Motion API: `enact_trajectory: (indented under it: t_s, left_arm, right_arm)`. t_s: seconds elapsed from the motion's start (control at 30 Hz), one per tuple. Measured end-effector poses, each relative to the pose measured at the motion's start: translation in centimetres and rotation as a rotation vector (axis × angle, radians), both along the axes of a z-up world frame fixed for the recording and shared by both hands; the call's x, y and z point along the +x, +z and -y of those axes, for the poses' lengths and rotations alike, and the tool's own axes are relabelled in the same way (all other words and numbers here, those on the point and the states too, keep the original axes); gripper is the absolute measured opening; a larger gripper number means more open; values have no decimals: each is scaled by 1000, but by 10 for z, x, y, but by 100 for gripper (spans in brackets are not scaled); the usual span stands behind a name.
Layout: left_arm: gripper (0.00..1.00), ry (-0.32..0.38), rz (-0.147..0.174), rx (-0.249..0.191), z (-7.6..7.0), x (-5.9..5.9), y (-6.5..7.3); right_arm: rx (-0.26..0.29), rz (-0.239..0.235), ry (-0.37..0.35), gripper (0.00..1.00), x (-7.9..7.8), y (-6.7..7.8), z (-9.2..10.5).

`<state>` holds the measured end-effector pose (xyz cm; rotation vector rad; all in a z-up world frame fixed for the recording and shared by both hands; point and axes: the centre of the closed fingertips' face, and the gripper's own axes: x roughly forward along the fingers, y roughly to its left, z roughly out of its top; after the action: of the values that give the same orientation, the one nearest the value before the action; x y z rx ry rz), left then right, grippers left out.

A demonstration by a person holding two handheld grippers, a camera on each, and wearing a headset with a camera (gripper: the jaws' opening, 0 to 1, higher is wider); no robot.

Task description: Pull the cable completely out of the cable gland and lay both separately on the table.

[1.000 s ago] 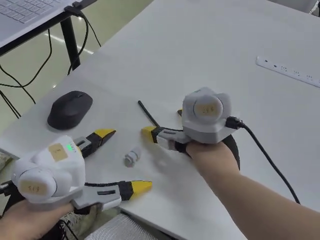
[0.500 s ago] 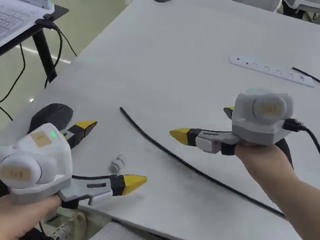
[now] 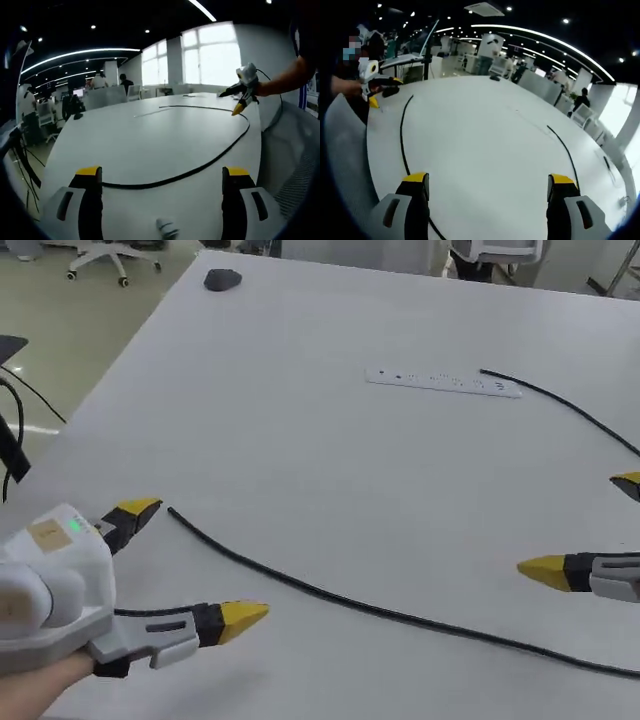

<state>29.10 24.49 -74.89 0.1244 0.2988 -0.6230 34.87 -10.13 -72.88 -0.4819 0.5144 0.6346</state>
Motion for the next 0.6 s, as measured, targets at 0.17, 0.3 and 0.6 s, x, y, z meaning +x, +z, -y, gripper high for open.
enact_trajectory:
  t_s: [0.17,0.3,0.6]
  left_arm:
    - [99,58,-43,-125,14,12,18]
    - [99,68,-61,-140,28,12,27]
    - [99,80,-61,-106,54,-4,36]
  right_arm:
    - [0,-10,-39,99,-13,1,49]
    - [-6,7,-84,99,-22,6,87]
    - [170,20,-130,99,-53,6,86]
